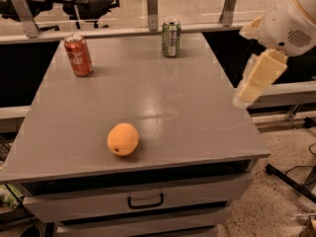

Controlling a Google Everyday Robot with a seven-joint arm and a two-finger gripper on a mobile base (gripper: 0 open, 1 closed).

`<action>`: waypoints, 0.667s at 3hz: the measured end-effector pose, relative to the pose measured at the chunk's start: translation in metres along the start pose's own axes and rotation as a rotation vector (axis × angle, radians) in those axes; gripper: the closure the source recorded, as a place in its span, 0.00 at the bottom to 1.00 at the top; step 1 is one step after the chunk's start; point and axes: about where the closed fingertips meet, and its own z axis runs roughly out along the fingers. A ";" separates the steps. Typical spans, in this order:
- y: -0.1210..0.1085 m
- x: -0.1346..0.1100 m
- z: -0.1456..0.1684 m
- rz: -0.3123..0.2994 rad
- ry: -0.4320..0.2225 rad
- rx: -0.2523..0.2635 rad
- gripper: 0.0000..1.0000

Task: Knock coke can over

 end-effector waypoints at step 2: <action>-0.050 -0.065 0.043 -0.025 -0.151 -0.012 0.00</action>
Offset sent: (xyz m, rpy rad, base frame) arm 0.1185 0.1017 0.0016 0.2048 -0.0516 0.1028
